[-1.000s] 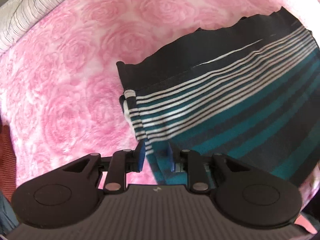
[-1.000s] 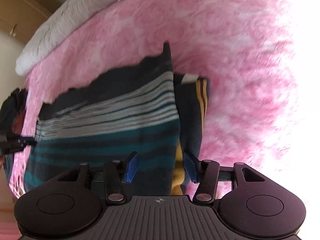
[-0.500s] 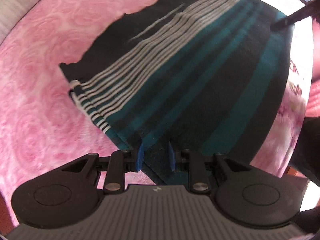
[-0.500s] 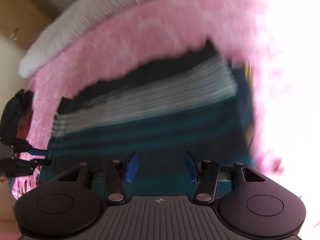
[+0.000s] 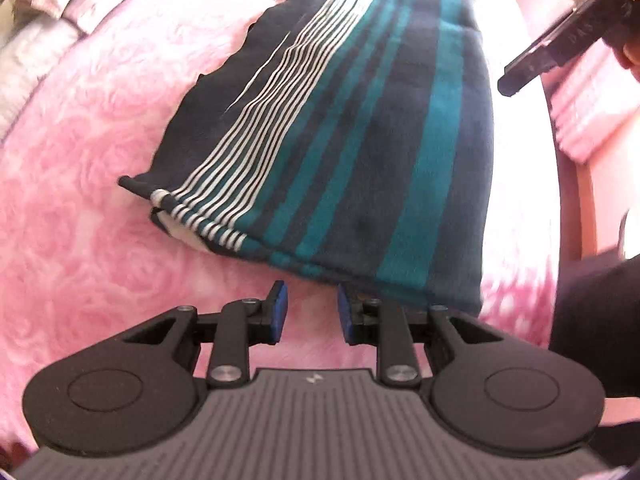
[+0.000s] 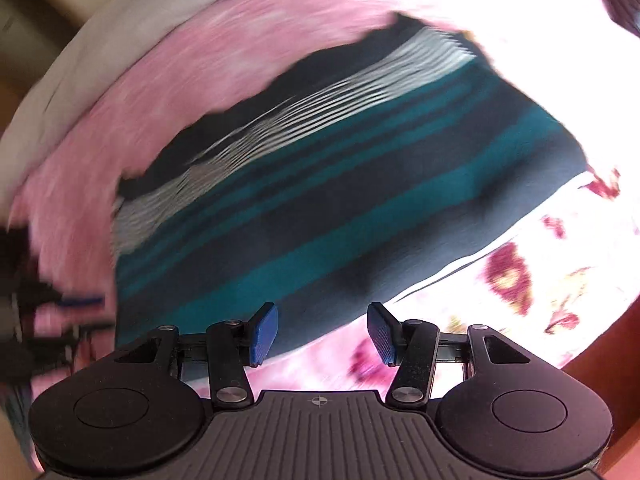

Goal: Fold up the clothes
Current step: 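Grasp the folded sweater edge with both grippers and lift it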

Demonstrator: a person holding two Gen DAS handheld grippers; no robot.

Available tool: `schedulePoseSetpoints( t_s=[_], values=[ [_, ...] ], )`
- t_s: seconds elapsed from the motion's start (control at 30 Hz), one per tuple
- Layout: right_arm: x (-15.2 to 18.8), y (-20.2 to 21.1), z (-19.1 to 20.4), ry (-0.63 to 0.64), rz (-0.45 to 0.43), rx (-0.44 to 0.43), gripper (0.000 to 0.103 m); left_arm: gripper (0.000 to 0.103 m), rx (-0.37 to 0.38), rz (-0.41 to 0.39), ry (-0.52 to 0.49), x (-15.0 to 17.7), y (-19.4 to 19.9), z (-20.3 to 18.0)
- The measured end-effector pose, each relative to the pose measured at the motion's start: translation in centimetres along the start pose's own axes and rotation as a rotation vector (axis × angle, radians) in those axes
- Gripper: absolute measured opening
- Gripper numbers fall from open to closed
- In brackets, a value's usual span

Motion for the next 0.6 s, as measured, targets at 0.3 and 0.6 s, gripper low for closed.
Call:
schedulePoseSetpoints(
  t_s=[0.3,0.6],
  values=[
    [6.9,-0.6,8.8,0.571,-0.004,0.031,0.060,0.062,-0.300,-0.098,-0.587,3.9,-0.3,-0.5],
    [12.3,-3.7,12.8,0.810,-0.057,0.117,0.073,0.066,-0.377,-0.206,-1.109,4.5,-5.8,2.1]
  ],
)
Point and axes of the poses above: each gripper's, at about its wrist camera, not at the fingertips, and y roughly against the way its jaws point, z to its left, x to its underside, the point moved 1 cm from there along -y, roughly the way its jaws point, and after that the axes turned 3 degrees about -x, right-handed, at the moved point
